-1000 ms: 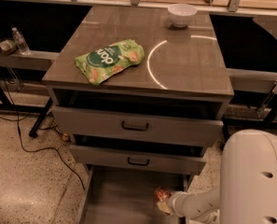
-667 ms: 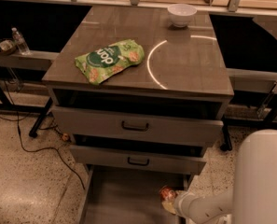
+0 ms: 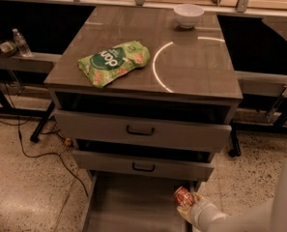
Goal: Pick coke can from bottom drawer and place on counter
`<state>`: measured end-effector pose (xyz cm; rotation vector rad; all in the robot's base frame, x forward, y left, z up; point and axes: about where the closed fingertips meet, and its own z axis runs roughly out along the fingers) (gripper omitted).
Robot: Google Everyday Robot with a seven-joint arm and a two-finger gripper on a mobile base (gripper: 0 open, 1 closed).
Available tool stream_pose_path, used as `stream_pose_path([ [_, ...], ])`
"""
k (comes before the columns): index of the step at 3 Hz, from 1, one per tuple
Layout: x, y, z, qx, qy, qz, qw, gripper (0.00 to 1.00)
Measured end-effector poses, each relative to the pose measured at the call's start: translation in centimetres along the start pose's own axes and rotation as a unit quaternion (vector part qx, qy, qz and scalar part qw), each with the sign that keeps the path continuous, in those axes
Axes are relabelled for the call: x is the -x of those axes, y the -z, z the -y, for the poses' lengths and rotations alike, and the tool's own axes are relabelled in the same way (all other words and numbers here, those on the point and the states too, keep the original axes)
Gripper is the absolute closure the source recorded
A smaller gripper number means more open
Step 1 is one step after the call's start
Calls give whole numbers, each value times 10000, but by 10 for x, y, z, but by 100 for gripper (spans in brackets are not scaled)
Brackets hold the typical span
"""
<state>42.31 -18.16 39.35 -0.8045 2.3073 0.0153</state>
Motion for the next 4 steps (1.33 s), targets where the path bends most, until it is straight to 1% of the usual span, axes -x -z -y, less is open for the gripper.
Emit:
stream_pose_path([
  [1, -21, 40, -1, -198, 52, -241, 9995, 100],
  [2, -21, 40, -1, -198, 52, -241, 9995, 100],
  [3, -13, 59, 8, -331, 112, -147, 9993, 100],
  [4, 2, 118, 19, -514, 301, 173, 9981, 100],
])
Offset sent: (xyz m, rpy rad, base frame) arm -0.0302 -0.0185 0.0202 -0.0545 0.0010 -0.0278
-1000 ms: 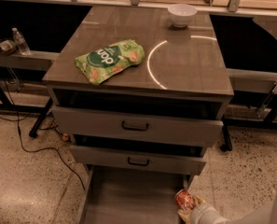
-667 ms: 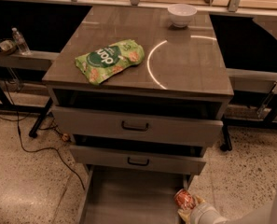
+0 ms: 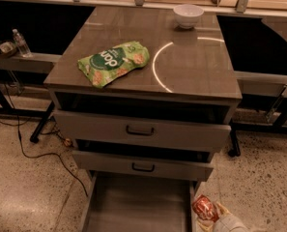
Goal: Pick coke can from bottom drawer and place on counter
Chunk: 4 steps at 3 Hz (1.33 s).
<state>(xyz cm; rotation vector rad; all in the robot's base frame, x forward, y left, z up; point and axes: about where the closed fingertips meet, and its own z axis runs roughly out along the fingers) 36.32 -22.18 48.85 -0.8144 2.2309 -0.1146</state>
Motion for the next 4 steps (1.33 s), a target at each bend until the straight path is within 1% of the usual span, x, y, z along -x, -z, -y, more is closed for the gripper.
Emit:
stream_pose_path([
  [1, 25, 59, 26, -361, 221, 534, 9977, 100],
  [2, 55, 84, 36, -496, 611, 930, 9926, 100],
  [3, 65, 86, 40, -557, 639, 1036, 9910, 100],
  [4, 93, 92, 53, -741, 686, 1336, 9859, 100],
])
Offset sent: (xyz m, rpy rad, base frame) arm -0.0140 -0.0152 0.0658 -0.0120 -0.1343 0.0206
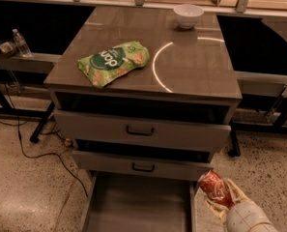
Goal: Pick coke can from bottom drawer and place on counter
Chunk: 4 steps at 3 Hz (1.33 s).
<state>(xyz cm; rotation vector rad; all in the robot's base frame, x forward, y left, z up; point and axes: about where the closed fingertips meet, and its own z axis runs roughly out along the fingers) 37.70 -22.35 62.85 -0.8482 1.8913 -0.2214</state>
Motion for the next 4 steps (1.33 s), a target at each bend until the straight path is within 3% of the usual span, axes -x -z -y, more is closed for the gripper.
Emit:
stream_pose_path([
  [1, 45, 2, 41, -415, 81, 489, 9979, 100],
  [2, 105, 11, 92, -897, 230, 1117, 9894, 100],
  [3, 115, 11, 96, -951, 282, 1228, 9875, 100],
  [4, 145, 10, 108, -1116, 445, 1570, 9803, 100],
])
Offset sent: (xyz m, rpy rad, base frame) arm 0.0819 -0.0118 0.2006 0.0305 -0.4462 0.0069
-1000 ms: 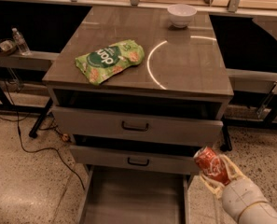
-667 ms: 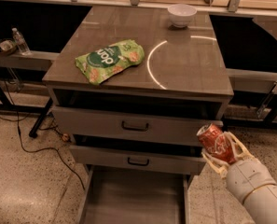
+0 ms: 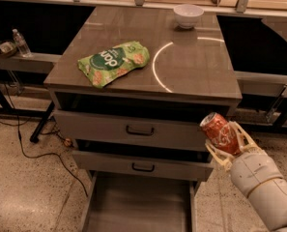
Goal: Pick coke can from bottom drawer and place on counter
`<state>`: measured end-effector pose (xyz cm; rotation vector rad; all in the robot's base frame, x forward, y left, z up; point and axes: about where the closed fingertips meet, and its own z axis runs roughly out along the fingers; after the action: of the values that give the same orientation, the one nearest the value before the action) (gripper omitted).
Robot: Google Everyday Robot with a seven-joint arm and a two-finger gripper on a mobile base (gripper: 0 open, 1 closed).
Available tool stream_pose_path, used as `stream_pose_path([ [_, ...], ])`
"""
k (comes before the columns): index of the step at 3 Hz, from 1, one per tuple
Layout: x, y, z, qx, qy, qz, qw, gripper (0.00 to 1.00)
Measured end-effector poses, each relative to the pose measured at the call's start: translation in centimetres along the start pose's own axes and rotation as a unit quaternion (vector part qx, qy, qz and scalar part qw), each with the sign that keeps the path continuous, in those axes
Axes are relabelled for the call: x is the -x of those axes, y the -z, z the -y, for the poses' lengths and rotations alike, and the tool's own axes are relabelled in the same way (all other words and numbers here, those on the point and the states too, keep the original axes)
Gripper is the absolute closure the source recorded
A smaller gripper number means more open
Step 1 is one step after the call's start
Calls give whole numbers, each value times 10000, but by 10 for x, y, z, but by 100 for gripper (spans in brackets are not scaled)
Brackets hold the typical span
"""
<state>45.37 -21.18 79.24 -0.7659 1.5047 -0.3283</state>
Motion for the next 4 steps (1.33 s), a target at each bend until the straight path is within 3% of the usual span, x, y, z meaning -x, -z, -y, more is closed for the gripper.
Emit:
stream_pose_path([
  [1, 51, -24, 22, -163, 233, 543, 9981, 100],
  [2, 126, -62, 34, -118, 357, 1273, 9911, 100],
  [3, 165, -86, 33, 36, 260, 1621, 9864, 100],
  [4, 201, -124, 23, 350, -135, 1807, 9828, 100],
])
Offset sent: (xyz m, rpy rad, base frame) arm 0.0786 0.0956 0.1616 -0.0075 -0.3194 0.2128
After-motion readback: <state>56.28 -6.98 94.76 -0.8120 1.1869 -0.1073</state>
